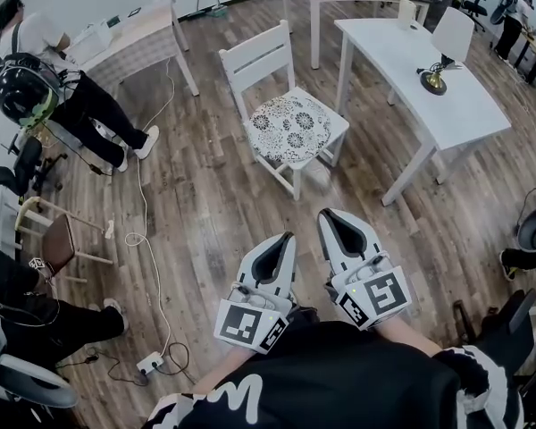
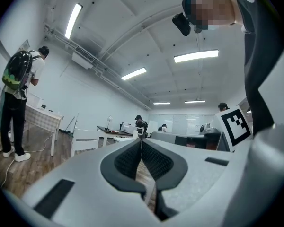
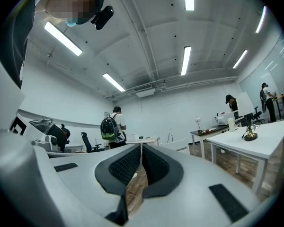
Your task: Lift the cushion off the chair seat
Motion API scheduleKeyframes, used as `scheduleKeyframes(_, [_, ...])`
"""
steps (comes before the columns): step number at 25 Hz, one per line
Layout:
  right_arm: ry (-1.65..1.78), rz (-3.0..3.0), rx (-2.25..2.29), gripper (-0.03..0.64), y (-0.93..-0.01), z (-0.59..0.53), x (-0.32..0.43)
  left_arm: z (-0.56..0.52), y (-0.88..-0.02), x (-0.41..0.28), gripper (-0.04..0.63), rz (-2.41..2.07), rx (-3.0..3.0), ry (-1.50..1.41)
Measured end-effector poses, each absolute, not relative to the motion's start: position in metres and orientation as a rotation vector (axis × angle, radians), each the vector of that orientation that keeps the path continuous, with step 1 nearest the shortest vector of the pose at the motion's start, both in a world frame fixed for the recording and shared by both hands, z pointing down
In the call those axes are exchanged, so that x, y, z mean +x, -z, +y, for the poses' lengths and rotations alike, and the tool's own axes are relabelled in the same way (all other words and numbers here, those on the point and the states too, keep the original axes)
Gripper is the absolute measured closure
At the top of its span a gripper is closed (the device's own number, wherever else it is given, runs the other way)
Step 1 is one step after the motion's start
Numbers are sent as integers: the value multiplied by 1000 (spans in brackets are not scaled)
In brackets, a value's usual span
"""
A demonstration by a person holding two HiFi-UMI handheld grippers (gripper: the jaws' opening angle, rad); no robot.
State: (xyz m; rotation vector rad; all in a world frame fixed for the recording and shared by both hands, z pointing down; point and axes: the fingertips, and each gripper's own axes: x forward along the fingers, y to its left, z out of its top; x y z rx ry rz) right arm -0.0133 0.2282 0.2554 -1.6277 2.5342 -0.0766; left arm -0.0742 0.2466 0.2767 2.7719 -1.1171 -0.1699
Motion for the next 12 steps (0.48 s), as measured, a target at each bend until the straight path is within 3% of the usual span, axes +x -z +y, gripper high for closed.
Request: scheduleKeyframes(12, [65, 2460, -1679, 591, -257, 172, -36, 189, -277, -103, 589, -1080, 2812, 156])
